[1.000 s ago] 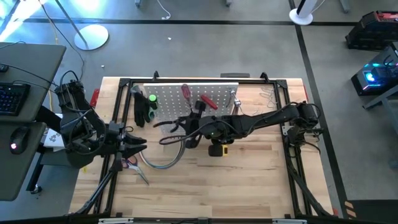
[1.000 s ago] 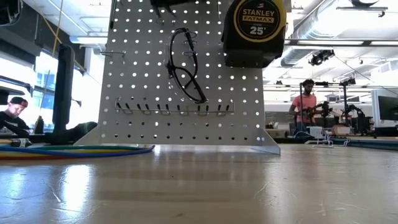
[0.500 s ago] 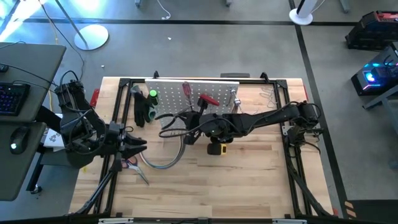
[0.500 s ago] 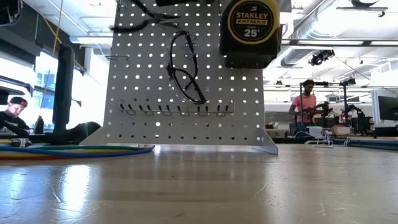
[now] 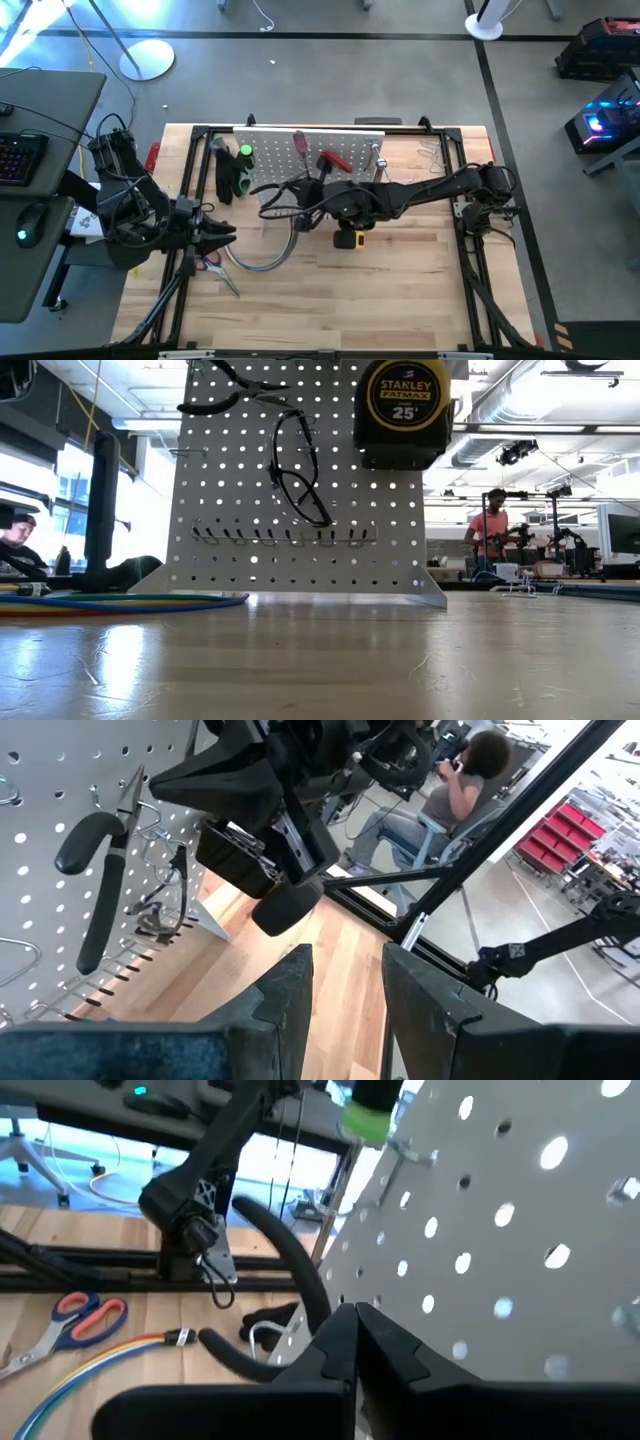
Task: Hang tools onto peg board
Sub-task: Hang the plier on the peg board
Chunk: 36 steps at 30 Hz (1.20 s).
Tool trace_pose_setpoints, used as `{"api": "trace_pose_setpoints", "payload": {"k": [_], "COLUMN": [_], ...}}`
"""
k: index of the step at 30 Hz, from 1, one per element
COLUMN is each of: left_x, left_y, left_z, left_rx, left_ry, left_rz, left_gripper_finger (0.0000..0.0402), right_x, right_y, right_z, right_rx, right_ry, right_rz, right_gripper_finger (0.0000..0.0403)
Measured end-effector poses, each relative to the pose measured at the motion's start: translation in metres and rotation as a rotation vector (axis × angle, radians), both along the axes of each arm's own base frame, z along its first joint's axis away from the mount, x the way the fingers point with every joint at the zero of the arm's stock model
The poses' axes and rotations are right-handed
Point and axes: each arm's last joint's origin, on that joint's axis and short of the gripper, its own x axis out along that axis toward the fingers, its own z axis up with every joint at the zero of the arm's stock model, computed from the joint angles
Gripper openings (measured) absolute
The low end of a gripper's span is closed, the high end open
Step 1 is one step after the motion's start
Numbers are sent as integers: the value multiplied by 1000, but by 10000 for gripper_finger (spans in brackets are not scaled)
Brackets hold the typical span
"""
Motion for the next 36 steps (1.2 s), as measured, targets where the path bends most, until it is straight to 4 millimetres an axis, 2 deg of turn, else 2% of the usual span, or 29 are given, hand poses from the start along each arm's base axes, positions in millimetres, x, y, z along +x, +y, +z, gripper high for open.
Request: {"api": "trace_pose_setpoints", "payload": {"k": [5,13,19,29,36], "left_x": [-1,-6,-9,-11,-11], "left_y": [0,7,8,7,6], "left_z": [1,5,7,6,12], "left_rx": [-14,-55,-108,-106,-187], "left_ry": [5,7,38,46,-3], "left_rz": [-22,-67,-158,-185,-171], "left_gripper_finger": [117,117,117,117,117], "right_x": [0,-3,-2,-2,-6], "right_y": [5,5,14,28,36], "right_z": [3,15,22,36,51], "right_rx": [-43,-14,50,109,148], "right_ry": [-11,-87,-172,-322,-482], "right_rz": [20,34,151,331,401], "right_gripper_finger": [2,4,21,26,26]}}
